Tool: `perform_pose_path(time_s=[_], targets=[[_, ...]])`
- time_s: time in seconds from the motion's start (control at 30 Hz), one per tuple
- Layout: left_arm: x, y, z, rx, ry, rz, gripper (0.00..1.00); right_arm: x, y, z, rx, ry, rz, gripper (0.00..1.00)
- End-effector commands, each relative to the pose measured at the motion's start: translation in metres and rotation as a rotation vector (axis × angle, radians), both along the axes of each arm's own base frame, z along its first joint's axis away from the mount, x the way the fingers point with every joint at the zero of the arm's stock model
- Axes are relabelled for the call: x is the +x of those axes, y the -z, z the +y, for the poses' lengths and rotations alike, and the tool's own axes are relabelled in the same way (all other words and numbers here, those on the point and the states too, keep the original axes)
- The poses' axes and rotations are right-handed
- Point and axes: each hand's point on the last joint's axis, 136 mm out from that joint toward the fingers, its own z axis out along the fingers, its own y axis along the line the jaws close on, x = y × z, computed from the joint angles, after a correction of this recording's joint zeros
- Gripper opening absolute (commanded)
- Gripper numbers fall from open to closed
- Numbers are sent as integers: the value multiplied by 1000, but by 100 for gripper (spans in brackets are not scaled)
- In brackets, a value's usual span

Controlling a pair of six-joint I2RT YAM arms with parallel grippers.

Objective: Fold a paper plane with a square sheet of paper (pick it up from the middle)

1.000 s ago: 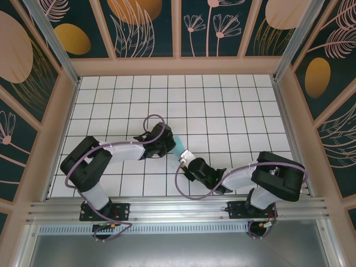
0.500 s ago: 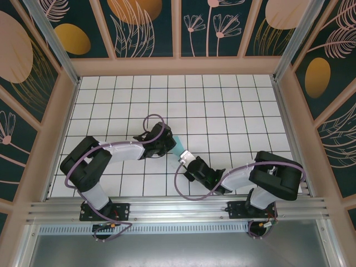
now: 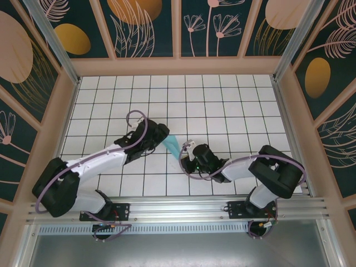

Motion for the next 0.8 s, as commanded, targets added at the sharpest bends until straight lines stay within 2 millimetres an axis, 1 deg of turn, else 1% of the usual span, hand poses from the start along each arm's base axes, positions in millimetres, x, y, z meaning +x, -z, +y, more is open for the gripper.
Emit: perform_pose_path(time_s=[0.0,0.13,0.27,0.4,0.53,0.63,0.77], targets=[[-5,5,20,46,-44,-17,62,-10,-2,12,123,-35,193,0],[-9,6,15,4,-11,-30,56,-8,5,11,156,-17,299,0],[-11,13,-4,-59,59,-17,48,-6,10,7,187,30,352,0],[-11,17,-20,-109,112,-11,43,-3,17,3,200,80,437,0],[-11,23,-34,-153,158,-4,42,-3,25,-1,203,125,515,0],[-11,30,-44,-181,192,13,42,-2,29,-5,192,151,539,0],[-10,34,-60,-222,245,10,44,-2,33,-8,188,168,562,0]])
